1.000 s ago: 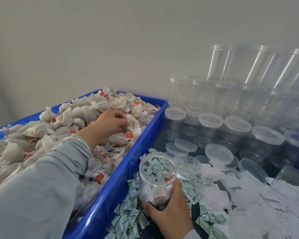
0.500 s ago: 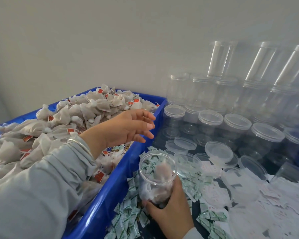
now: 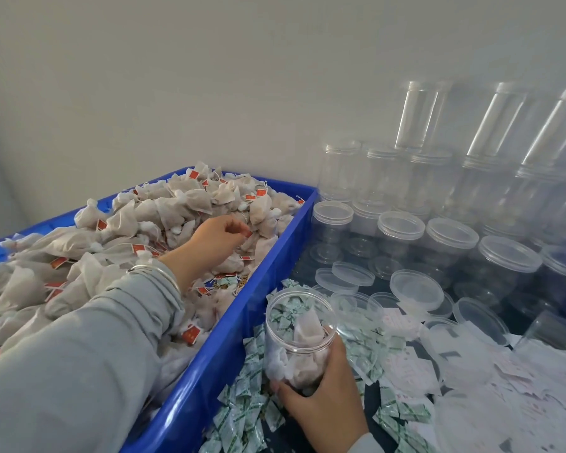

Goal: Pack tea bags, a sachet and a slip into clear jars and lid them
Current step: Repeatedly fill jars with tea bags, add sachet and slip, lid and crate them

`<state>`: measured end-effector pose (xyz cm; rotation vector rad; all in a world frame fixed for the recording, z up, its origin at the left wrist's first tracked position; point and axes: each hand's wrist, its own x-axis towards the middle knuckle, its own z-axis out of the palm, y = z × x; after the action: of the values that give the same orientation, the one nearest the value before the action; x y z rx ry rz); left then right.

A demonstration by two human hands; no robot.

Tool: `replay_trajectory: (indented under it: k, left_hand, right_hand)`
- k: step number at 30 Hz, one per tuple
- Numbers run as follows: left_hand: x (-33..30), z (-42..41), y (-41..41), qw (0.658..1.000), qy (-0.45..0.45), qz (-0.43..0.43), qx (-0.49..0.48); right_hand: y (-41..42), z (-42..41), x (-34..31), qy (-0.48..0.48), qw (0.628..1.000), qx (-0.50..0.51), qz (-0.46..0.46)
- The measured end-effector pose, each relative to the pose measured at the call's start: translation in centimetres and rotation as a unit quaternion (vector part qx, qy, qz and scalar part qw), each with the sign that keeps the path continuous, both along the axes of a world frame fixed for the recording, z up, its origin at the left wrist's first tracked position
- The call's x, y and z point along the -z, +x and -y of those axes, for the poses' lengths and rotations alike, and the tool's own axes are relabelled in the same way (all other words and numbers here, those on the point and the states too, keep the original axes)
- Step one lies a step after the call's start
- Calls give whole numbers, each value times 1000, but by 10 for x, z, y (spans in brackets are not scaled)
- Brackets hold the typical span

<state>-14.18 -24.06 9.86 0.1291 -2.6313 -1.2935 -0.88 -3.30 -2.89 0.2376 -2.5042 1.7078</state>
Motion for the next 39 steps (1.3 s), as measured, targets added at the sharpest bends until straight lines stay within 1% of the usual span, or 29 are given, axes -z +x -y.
replay_trajectory:
  k: [2, 5, 7, 9, 10, 13, 14, 19, 22, 25, 29, 33, 36, 39]
  left_hand:
    - [10, 3, -3, 997, -78, 26, -2]
    - [22, -4, -6, 984, -163, 59, 48]
    - [28, -13, -8, 972, -202, 81, 91]
    - [32, -21, -9, 964, -209, 113, 123]
    - [33, -24, -9, 963, -198, 125, 134]
    - [34, -31, -7, 972, -118, 142, 142]
    - [34, -32, -6, 973, -110, 145, 144]
    - [36, -30, -6, 975, -93, 149, 135]
    - [32, -28, -6, 973, -119, 144, 133]
    - [27, -27, -9, 981, -106, 128, 105]
    - [22, -23, -11, 993, -10, 108, 40]
    - [13, -18, -9, 997, 56, 51, -6]
    - [6, -12, -6, 991, 134, 16, -11]
    - [-7, -10, 0, 973, 230, 5, 16]
  right_hand:
    - [0, -1, 1, -5, 1000, -4, 2]
    - [-1, 0, 1, -8, 1000, -6, 3]
    - [-1, 1, 2, -14, 1000, -3, 3]
    - [-1, 1, 2, -18, 1000, -1, 5]
    - [-1, 1, 2, -17, 1000, -2, 7]
    - [-2, 0, 2, -25, 1000, -10, 10]
    - [-2, 0, 1, -27, 1000, -11, 9]
    - [-2, -1, 1, -29, 1000, -10, 7]
    - [-1, -1, 2, -26, 1000, -10, 0]
    - [-1, -1, 0, -29, 1000, -11, -3]
    - [-1, -2, -1, -22, 1000, -9, -12]
    - [0, -2, -3, -17, 1000, -9, -15]
    - [1, -2, -5, -12, 1000, -4, -16]
    - [1, -2, -4, 2, 1000, -9, -5]
